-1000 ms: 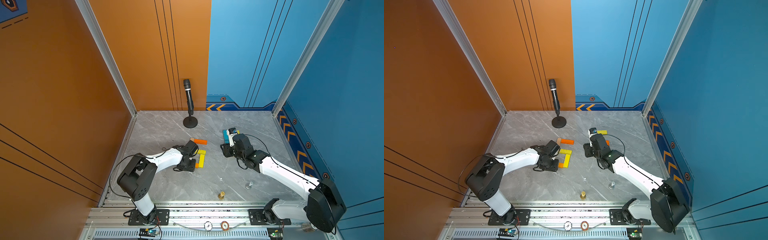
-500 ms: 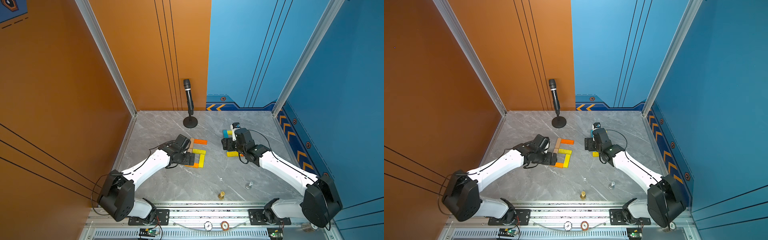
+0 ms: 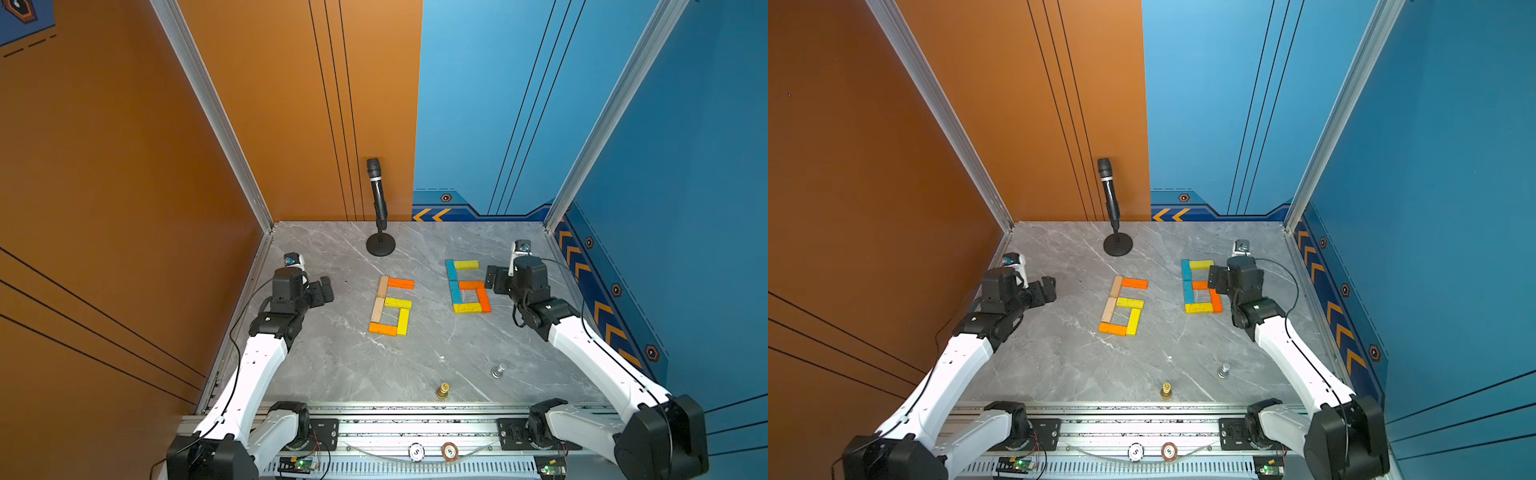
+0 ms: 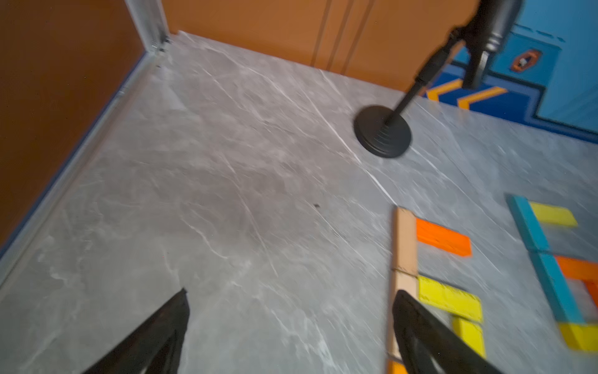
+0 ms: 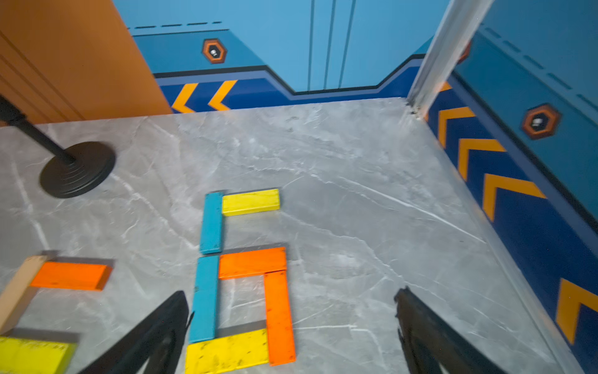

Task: Assemble the number 6 with building blocks
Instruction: Reset both arms

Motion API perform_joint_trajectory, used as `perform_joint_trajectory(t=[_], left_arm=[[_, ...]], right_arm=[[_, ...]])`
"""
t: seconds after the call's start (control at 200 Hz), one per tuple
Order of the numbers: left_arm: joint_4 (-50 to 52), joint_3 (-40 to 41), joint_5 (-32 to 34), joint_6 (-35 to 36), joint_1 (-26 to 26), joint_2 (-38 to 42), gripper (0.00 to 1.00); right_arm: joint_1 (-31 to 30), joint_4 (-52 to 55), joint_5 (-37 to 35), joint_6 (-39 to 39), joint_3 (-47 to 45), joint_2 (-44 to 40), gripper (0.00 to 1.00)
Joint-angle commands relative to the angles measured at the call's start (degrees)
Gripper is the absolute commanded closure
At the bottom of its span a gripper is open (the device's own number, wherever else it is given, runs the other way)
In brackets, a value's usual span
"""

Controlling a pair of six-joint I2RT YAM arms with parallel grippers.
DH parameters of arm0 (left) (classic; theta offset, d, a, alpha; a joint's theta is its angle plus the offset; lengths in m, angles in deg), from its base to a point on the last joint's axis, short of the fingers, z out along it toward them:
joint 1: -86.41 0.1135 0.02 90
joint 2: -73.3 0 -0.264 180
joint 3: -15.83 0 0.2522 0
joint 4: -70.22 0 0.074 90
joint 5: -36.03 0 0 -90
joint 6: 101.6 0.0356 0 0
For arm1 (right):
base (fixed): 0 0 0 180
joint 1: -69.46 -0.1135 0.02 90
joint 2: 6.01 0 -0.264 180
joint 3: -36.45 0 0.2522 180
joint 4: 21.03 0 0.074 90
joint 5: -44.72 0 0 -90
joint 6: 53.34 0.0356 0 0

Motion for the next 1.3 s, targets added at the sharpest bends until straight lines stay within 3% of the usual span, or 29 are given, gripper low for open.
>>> perform_joint_trajectory(t=[0.0,0.09,0.31,0.491,0.556,0.656,0.761,0.836,0.911,1.297], left_arm=[[-14.1,7.3,1.3,1.5,6.0,-1.6,0.02],[-21.6,11.3,2.0,8.8,6.0,-5.4,0.02],[-35.2,13.0,0.5,5.9,9.9,-19.8,0.02],[-48.1,12.7,1.3,10.2,4.5,-27.3,0.02],[-43.6,9.8,2.8,13.4,1.3,-28.7,0.02],[-48.4,12.2,7.0,16.2,-2.3,-28.9,0.02],[-68.4,20.2,7.4,14.9,-1.0,-32.6,0.02],[-58.0,17.6,9.6,14.5,-1.7,-29.9,0.02],[-64.9,19.1,10.1,15.2,-1.9,-32.0,0.02],[-62.9,18.9,11.6,15.8,-3.4,-31.2,0.02]], right_arm=[[2.8,-11.8,-5.0,-3.6,-9.8,-3.7,0.01],[6.0,-21.0,-5.7,-2.5,-16.9,-3.6,0.01],[9.6,-35.9,-3.9,-4.1,-22.7,5.9,0.01],[11.2,-42.3,-0.2,-4.6,-20.5,14.9,0.01],[11.1,-44.3,0.7,-5.9,-19.4,17.9,0.01],[11.2,-50.9,3.8,-7.0,-21.0,22.4,0.01],[9.9,-56.3,2.5,-8.3,-23.3,23.7,0.01],[10.0,-55.5,2.7,-8.1,-23.1,23.5,0.01],[10.9,-55.0,3.9,-7.5,-22.7,23.9,0.01],[11.5,-53.9,5.1,-7.2,-22.3,23.6,0.01]])
